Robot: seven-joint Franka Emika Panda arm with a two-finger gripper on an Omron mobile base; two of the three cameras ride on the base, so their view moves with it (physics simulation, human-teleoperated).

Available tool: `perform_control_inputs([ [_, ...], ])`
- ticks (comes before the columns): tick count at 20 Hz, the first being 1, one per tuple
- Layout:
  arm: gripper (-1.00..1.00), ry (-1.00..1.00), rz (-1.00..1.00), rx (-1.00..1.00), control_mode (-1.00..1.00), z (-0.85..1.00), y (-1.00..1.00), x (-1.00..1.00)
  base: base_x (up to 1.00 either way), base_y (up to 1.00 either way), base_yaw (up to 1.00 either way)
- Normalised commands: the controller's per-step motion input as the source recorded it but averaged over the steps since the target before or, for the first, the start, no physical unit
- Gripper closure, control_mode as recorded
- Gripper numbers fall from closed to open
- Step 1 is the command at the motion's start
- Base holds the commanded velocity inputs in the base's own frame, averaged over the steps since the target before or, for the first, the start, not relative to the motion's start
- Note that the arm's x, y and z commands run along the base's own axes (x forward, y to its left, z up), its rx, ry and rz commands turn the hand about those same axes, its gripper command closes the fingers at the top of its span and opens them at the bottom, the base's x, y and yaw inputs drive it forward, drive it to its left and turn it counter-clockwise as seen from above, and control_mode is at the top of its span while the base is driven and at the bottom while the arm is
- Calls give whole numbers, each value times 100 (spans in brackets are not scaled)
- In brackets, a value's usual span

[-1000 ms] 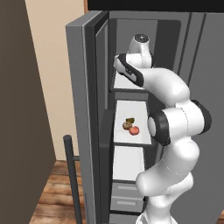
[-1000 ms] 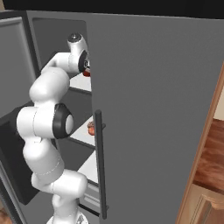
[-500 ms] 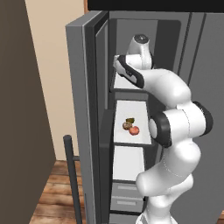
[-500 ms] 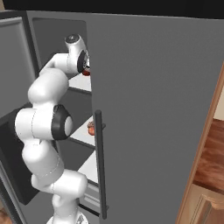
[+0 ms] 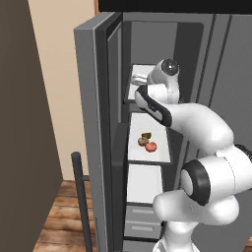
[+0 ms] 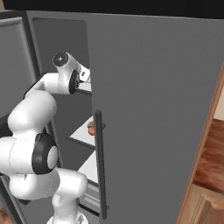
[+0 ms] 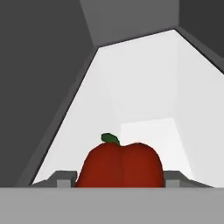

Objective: Take the bell pepper and kiwi from the highest rack and move them to the second highest rack where the peach and mushroom are located, to maximize freezer space. Close the freezer door after rearranging.

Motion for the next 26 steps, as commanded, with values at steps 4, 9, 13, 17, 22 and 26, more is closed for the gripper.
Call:
perform_control_inputs([
  [4,100,-7,0,0,-100,4,2,-100,0,0,0],
  [9,100,1,0,0,-100,4,10,-96,0,0,0],
  [13,100,10,0,0,-100,-5,2,-84,0,0,0],
  [17,100,25,1,-5,-100,-41,0,-39,0,0,0],
  [22,100,38,4,-18,-100,-62,0,-1,0,0,0],
  [26,100,28,3,-14,-100,-62,0,10,0,0,0],
])
